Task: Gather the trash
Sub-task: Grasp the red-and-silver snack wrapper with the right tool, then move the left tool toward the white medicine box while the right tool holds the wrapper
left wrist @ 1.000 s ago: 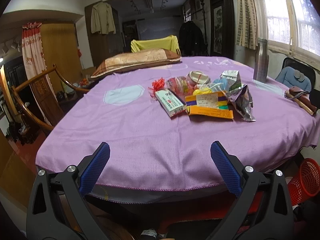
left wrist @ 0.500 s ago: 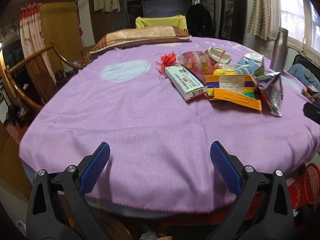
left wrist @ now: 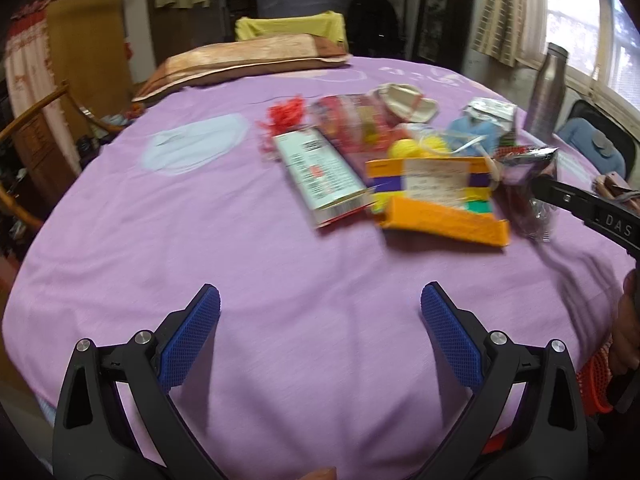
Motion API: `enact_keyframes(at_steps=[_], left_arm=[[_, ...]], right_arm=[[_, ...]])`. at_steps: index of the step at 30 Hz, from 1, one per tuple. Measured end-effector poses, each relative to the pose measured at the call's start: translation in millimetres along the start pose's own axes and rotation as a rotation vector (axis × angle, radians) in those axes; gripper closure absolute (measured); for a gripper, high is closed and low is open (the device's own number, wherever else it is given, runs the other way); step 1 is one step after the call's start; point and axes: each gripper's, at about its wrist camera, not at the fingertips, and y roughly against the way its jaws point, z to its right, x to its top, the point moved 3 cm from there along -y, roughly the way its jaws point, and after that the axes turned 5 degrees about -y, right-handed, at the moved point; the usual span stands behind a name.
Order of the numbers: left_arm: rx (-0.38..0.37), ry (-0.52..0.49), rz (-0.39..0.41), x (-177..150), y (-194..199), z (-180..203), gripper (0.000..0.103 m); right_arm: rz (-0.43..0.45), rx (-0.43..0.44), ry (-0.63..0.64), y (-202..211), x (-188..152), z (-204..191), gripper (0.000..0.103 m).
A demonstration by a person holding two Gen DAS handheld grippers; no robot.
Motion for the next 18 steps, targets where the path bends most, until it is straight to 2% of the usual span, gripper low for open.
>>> enact_keyframes(at_steps=[6,12,18], left_arm=[[-0.180,-0.027,-0.045,25,-20,41,0.006],[-0.285,-0.014,-0.097,47,-43,75,0.006],[-0.220,-0.042,-0.118,53,-52,87,0.007]], right_arm=[[0.095,-0.037,-0.004,42,-1,23,0.097],[0.108,-0.052,-0.044,55,-7,48,0.096],[0.099,-0.043,-0.049,53,-14,52,0.096]])
